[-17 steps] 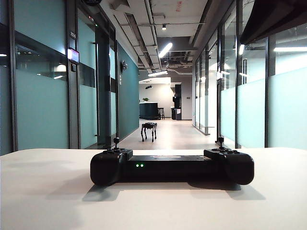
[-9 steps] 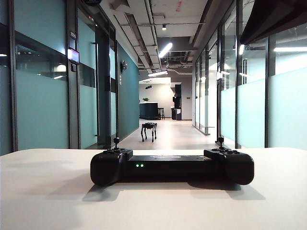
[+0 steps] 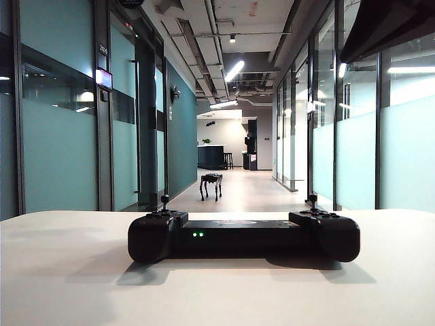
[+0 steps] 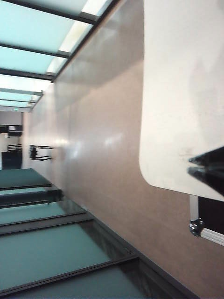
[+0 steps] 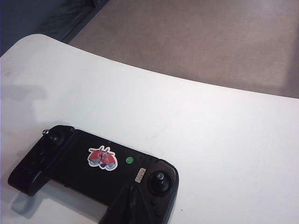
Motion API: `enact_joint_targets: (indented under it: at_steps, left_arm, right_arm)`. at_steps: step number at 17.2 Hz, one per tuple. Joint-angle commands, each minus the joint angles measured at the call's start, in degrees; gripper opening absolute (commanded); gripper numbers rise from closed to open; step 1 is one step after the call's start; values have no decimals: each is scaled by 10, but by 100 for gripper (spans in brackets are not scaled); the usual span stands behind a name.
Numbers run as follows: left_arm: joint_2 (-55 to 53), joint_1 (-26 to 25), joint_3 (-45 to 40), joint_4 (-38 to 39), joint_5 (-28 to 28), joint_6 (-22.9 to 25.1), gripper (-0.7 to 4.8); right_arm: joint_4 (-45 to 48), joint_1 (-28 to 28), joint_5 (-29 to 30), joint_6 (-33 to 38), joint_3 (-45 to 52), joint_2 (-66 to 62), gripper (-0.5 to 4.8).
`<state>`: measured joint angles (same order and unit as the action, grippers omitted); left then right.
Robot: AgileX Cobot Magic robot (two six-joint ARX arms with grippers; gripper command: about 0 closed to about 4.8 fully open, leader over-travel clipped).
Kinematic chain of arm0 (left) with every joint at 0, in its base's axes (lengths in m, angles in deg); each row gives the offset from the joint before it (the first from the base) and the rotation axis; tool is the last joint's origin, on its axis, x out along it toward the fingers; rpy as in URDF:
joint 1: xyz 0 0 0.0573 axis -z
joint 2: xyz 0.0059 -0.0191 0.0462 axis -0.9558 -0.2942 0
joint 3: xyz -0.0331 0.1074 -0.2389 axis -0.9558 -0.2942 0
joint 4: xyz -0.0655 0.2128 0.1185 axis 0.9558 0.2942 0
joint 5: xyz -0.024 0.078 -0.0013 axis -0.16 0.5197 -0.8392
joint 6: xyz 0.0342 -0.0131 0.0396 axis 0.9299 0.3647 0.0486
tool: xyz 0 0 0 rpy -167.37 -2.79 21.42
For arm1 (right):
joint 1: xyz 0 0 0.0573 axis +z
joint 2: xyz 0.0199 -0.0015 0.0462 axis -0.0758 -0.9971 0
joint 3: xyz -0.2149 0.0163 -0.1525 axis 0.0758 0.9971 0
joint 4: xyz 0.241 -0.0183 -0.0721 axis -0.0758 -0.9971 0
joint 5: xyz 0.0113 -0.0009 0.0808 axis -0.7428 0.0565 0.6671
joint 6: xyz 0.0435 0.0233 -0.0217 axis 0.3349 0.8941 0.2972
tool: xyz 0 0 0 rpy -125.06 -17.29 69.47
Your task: Push the left joystick on the remote control sitting on the white table forward to make the robot dog walk in a straight line until it approaches the door.
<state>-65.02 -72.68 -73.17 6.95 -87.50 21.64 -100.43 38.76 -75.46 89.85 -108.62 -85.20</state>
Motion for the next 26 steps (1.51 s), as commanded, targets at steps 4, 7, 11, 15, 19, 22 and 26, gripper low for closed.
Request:
enact_joint_targets:
  at_steps: [4,7,11,15,19,22,26]
  left_arm:
    - [0,0,2,-4,5,-14,-6]
    - [0,0,2,-3,4,-10,-5]
    - [0,0,2,-3,2,-10,-5]
    - [0,0,2,-3,2,-10,-5]
    - [0,0,2,-3,2,-10,-5]
    - [0,0,2,-3,2,-10,-5]
    - [0,0,2,-3,2,-10,-5]
  right_arm:
    - [10,0,-1,-2,-1,2,-1]
    - [10,0,-1,-2,-1,2,-1]
    - [10,0,-1,-2,-1,2,-1]
    - [11,0,-1,-2,0,2,-1]
    - [89,-22,-1,-2,58,53,-1]
    - [186,-80,1,-38,153,147,-1]
    - [193,-158,9,-108,235,251,-1]
